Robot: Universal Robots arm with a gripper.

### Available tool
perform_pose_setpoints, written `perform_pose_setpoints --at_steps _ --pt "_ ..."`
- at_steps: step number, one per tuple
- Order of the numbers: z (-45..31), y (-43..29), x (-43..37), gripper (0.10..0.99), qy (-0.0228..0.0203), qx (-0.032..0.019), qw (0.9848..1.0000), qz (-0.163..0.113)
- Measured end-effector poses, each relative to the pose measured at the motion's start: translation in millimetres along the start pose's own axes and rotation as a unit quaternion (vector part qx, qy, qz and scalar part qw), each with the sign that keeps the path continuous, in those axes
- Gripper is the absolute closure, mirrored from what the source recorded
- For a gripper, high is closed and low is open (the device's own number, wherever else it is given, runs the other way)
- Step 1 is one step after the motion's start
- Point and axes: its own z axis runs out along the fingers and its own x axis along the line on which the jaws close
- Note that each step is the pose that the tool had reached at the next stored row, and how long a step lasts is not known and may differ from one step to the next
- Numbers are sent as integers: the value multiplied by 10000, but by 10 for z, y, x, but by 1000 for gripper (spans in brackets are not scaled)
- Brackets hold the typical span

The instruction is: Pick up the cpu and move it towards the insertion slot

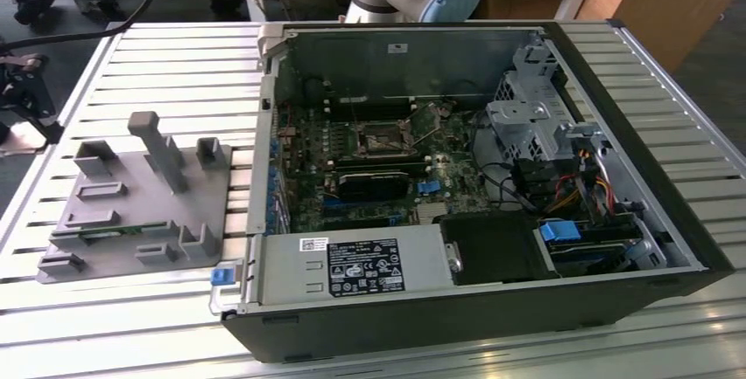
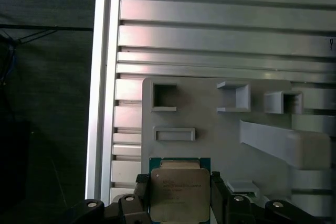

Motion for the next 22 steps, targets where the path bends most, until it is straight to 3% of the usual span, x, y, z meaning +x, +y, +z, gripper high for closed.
perform_pose_setpoints --at_steps 22 --pt "-145 5 -2 541 0 0 10000 0"
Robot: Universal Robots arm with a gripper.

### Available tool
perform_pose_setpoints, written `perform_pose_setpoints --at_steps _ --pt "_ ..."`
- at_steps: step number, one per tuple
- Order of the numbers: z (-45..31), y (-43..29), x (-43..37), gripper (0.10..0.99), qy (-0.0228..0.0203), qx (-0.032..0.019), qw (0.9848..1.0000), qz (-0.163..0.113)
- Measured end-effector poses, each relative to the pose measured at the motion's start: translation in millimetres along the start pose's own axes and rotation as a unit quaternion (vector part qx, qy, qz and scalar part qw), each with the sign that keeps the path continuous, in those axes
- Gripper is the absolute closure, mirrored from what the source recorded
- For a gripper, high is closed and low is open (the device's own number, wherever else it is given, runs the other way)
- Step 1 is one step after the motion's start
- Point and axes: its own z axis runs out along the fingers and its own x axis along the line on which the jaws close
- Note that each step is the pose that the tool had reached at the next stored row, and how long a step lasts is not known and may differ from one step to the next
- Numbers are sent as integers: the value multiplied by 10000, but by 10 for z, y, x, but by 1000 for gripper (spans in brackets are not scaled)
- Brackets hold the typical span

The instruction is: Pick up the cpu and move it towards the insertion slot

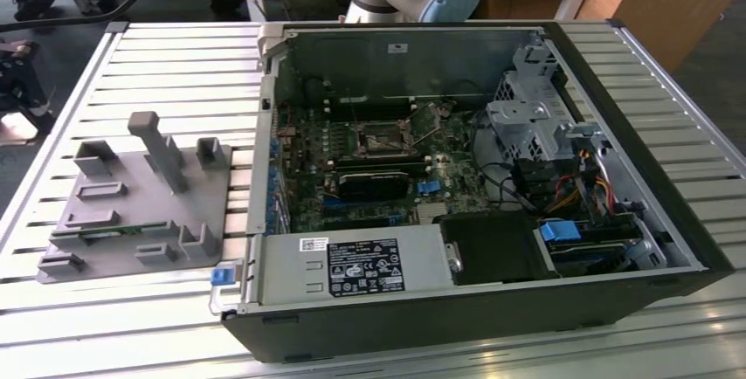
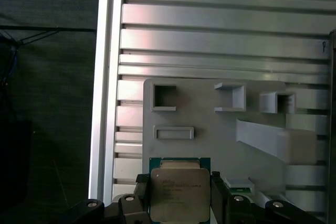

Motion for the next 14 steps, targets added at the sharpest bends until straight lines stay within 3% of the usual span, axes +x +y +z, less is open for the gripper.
perform_pose_setpoints --at_steps 14 --pt "-83 3 -2 541 0 0 10000 0"
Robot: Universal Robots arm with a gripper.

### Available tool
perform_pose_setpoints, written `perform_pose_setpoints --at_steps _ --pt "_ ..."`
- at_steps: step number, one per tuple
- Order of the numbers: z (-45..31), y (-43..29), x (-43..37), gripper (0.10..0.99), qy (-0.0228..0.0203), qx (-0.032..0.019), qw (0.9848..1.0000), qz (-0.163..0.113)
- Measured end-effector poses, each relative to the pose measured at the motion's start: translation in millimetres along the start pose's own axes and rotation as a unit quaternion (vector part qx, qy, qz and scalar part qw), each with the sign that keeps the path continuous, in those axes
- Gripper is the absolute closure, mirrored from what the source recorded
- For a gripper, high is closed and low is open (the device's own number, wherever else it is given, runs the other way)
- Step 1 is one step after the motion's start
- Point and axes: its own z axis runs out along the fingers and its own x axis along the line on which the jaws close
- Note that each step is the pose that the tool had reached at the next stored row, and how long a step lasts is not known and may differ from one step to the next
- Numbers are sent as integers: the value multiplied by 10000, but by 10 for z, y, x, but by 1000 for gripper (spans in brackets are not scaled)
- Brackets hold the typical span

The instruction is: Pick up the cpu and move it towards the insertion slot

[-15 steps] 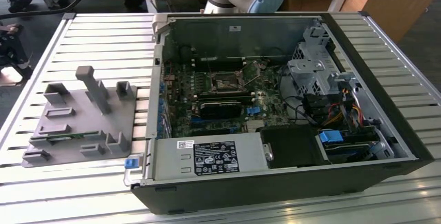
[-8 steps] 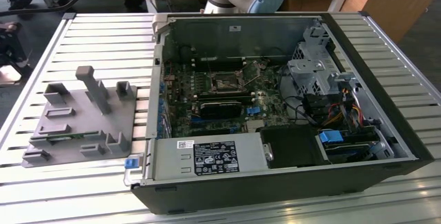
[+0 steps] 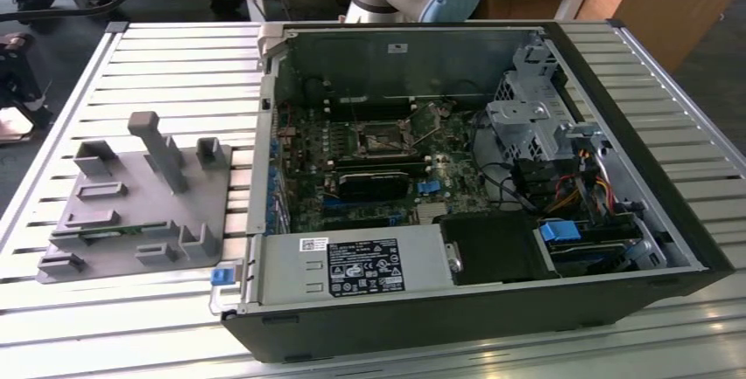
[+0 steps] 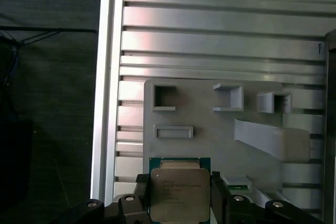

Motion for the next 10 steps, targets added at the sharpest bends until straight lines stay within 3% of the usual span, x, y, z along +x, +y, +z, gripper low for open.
perform_pose_setpoints --at_steps 10 --pt "-139 5 -2 541 -1 0 10000 0"
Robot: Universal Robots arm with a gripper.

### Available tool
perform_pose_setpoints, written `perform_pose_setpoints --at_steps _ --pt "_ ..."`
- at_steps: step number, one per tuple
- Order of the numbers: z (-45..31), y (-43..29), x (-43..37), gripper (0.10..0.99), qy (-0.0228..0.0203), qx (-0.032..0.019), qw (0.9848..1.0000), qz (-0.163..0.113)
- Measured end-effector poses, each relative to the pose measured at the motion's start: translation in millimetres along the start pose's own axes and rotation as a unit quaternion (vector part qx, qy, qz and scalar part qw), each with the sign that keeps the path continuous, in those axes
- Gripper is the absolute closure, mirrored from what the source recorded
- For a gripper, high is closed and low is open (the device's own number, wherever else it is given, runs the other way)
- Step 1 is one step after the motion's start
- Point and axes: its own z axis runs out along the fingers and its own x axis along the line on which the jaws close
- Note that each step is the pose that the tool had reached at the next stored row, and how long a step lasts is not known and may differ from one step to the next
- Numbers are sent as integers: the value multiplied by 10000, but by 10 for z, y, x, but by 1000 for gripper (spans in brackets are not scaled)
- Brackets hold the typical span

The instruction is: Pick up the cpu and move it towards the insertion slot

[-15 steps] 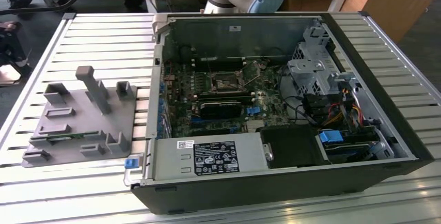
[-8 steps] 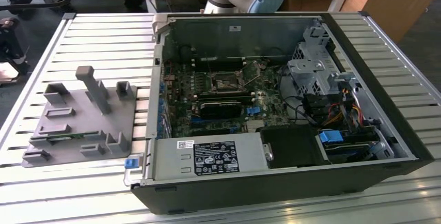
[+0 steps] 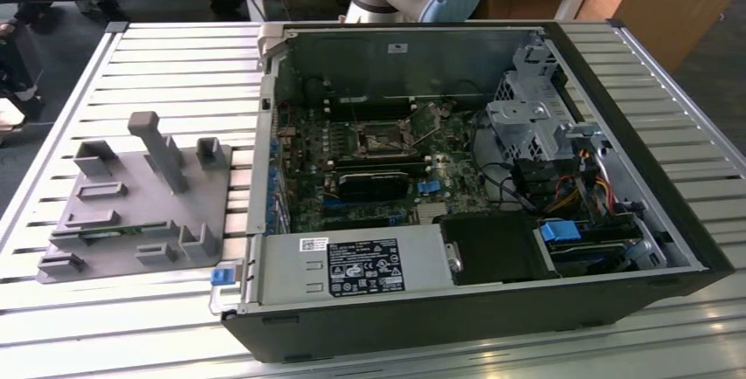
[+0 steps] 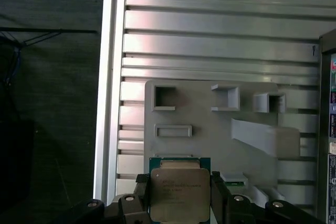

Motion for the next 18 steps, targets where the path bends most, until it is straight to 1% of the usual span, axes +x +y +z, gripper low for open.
perform_pose_setpoints --at_steps 9,18 --pt "-162 6 -2 541 0 0 10000 0" --pt "-359 13 -6 541 0 0 10000 0"
